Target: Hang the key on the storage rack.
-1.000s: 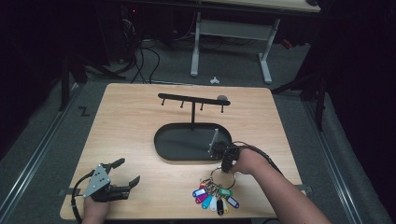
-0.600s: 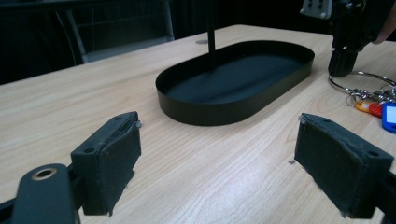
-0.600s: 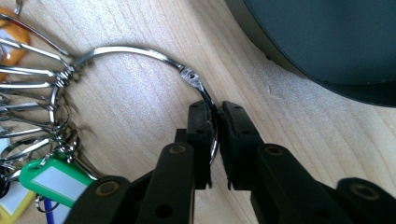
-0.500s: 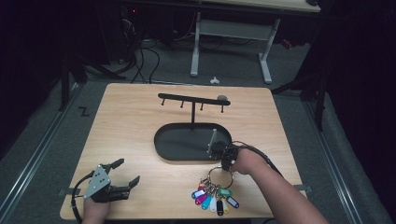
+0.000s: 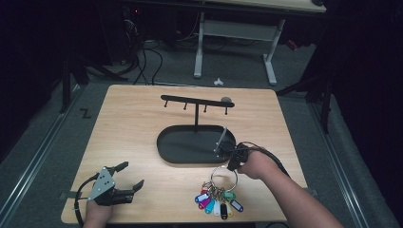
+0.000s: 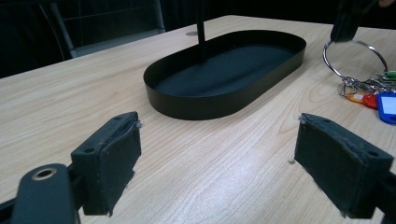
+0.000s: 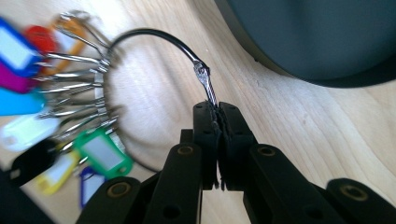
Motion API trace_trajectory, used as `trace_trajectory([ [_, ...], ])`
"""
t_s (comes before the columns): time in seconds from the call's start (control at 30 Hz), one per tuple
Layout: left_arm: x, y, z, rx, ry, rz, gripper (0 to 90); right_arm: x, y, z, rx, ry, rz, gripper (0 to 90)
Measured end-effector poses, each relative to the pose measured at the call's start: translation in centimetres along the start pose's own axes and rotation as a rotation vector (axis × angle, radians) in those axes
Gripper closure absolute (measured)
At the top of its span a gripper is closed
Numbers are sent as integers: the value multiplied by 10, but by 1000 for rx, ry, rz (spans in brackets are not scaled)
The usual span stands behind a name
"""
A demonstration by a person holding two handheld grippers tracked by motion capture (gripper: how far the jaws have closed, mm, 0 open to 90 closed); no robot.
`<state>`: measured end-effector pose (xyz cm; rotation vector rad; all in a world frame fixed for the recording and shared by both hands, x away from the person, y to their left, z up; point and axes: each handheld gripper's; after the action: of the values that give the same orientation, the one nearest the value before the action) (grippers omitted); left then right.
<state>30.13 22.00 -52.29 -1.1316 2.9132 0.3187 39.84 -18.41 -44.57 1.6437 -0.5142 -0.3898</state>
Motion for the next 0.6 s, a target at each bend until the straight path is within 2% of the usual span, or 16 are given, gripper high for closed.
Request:
trace_trajectory([
  [0.1,0,0,0,-3,0,3,150,-2,9,0,13,2,0,874],
  [0.27,0,-1,0,-7,6,8,150,-9,40,-3,31,19,5,878],
  [0.4,0,-1,0,-9,9,9,150,-9,52,-4,39,13,8,878],
  [0.5,0,-1,0,-10,7,10,150,-8,70,-6,55,13,15,879],
  [0.6,0,-1,0,-15,3,12,150,-8,81,-6,64,12,18,879],
])
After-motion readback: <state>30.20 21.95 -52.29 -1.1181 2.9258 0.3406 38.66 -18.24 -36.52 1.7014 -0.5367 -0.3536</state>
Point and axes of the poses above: each handheld gripper's, and its own axes: y roughly backward along the jaws, z roughly out of its underside, x roughly to its right, and after that the axes turned 6 degrees about x, right-handed
